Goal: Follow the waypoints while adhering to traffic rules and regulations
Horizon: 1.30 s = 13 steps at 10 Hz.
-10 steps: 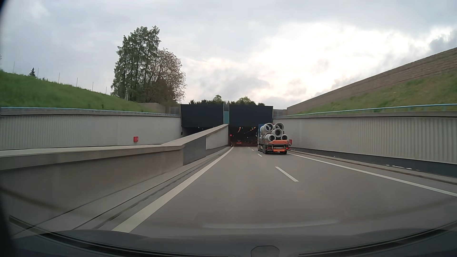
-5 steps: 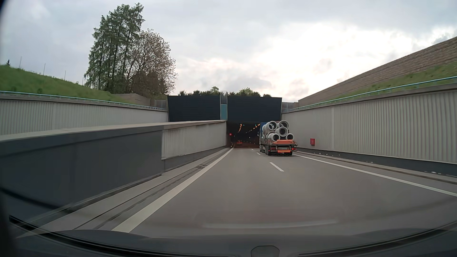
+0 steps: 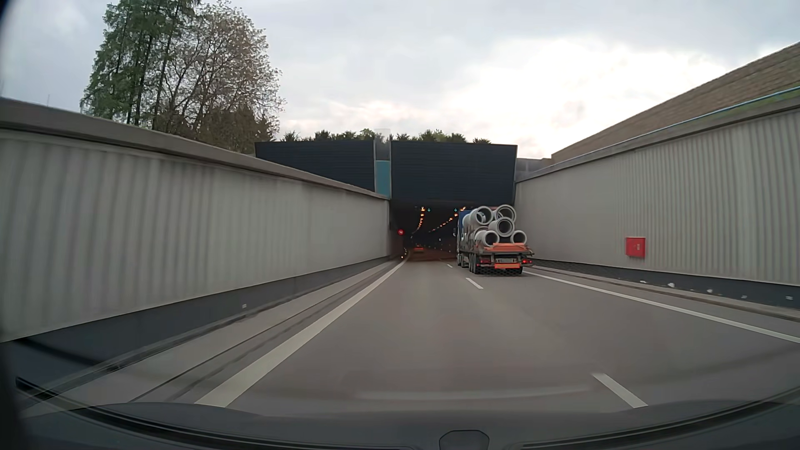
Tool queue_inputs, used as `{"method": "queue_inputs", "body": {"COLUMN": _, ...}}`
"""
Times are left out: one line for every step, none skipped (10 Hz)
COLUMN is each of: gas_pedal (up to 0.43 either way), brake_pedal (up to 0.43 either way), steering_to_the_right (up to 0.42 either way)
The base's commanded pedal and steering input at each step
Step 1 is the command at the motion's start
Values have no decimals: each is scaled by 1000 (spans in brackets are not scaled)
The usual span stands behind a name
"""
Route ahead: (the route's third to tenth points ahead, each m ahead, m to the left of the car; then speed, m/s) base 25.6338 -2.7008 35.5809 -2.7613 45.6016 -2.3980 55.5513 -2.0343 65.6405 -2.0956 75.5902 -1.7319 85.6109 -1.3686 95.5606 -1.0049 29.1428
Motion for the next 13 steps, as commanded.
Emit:
{"method": "queue_inputs", "body": {"gas_pedal": 150, "brake_pedal": 0, "steering_to_the_right": -1}}
{"method": "queue_inputs", "body": {"gas_pedal": 157, "brake_pedal": 0, "steering_to_the_right": -1}}
{"method": "queue_inputs", "body": {"gas_pedal": 157, "brake_pedal": 0, "steering_to_the_right": -1}}
{"method": "queue_inputs", "body": {"gas_pedal": 157, "brake_pedal": 0, "steering_to_the_right": -1}}
{"method": "queue_inputs", "body": {"gas_pedal": 157, "brake_pedal": 0, "steering_to_the_right": -1}}
{"method": "queue_inputs", "body": {"gas_pedal": 157, "brake_pedal": 0, "steering_to_the_right": -1}}
{"method": "queue_inputs", "body": {"gas_pedal": 157, "brake_pedal": 0, "steering_to_the_right": -1}}
{"method": "queue_inputs", "body": {"gas_pedal": 157, "brake_pedal": 0, "steering_to_the_right": -1}}
{"method": "queue_inputs", "body": {"gas_pedal": 157, "brake_pedal": 0, "steering_to_the_right": -1}}
{"method": "queue_inputs", "body": {"gas_pedal": 157, "brake_pedal": 0, "steering_to_the_right": -1}}
{"method": "queue_inputs", "body": {"gas_pedal": 157, "brake_pedal": 0, "steering_to_the_right": -1}}
{"method": "queue_inputs", "body": {"gas_pedal": 157, "brake_pedal": 0, "steering_to_the_right": -2}}
{"method": "queue_inputs", "body": {"gas_pedal": 157, "brake_pedal": 0, "steering_to_the_right": -1}}
